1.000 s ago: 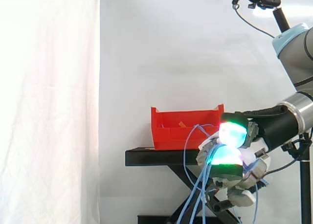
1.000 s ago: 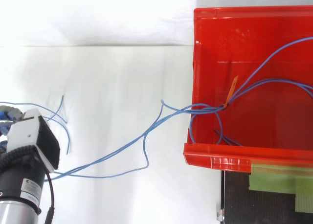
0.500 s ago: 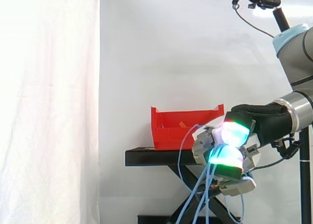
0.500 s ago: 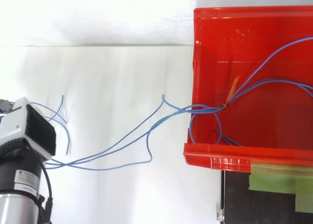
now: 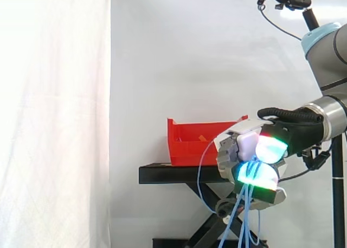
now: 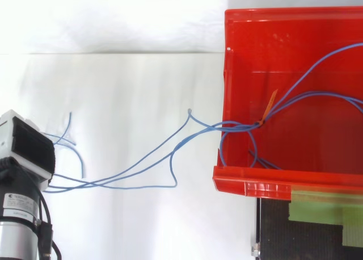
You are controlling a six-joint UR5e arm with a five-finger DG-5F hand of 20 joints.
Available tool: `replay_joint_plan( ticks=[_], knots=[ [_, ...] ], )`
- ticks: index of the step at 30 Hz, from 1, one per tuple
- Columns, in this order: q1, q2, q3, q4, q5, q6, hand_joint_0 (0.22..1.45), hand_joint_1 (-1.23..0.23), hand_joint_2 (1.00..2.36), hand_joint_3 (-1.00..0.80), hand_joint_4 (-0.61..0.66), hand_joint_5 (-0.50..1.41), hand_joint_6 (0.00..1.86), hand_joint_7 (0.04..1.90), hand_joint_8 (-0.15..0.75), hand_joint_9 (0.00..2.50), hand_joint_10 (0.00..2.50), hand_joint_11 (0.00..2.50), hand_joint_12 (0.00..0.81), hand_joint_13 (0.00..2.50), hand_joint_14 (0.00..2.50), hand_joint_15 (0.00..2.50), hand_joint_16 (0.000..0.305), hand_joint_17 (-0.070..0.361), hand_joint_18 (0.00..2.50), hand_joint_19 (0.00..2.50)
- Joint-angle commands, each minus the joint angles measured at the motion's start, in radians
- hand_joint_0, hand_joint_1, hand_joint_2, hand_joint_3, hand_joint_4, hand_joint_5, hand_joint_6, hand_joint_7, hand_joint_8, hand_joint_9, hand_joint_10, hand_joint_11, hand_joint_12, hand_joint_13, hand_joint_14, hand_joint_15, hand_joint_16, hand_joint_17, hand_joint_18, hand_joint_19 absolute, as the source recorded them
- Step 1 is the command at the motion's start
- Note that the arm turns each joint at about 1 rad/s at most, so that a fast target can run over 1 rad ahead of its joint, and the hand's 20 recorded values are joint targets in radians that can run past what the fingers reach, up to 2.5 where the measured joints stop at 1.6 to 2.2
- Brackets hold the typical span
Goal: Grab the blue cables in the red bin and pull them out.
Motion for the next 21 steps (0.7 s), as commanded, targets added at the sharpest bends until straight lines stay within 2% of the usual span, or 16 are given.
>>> replay_joint_plan(
  ticks=[1,16,18,21],
  knots=[
    [0.0,0.0,0.009,-0.004,0.0,-0.008,0.83,-0.79,1.0,-1.0,0.07,0.78,0.33,0.76,0.254,1.16,0.02,1.32,0.306,1.09,2.11,1.23,0.04,0.089,1.16,1.41],
    [0.0,0.0,0.009,-0.005,-0.002,-0.029,0.81,-0.76,1.0,-1.0,0.08,0.77,0.3,0.77,0.256,1.11,0.02,1.28,0.315,1.08,2.0,1.25,0.042,0.094,1.1,1.35],
    [0.0,0.0,0.009,-0.005,-0.002,-0.029,0.79,-0.76,1.0,-1.0,0.09,0.78,0.16,0.8,0.258,1.11,0.02,1.26,0.326,1.1,1.78,1.27,0.043,0.096,1.06,1.28],
    [0.0,0.0,0.009,-0.005,-0.002,-0.029,0.78,-0.76,1.0,-1.0,0.1,0.8,0.06,0.82,0.264,1.1,0.02,1.25,0.325,1.13,1.59,1.33,0.044,0.1,1.05,1.26]
  ],
)
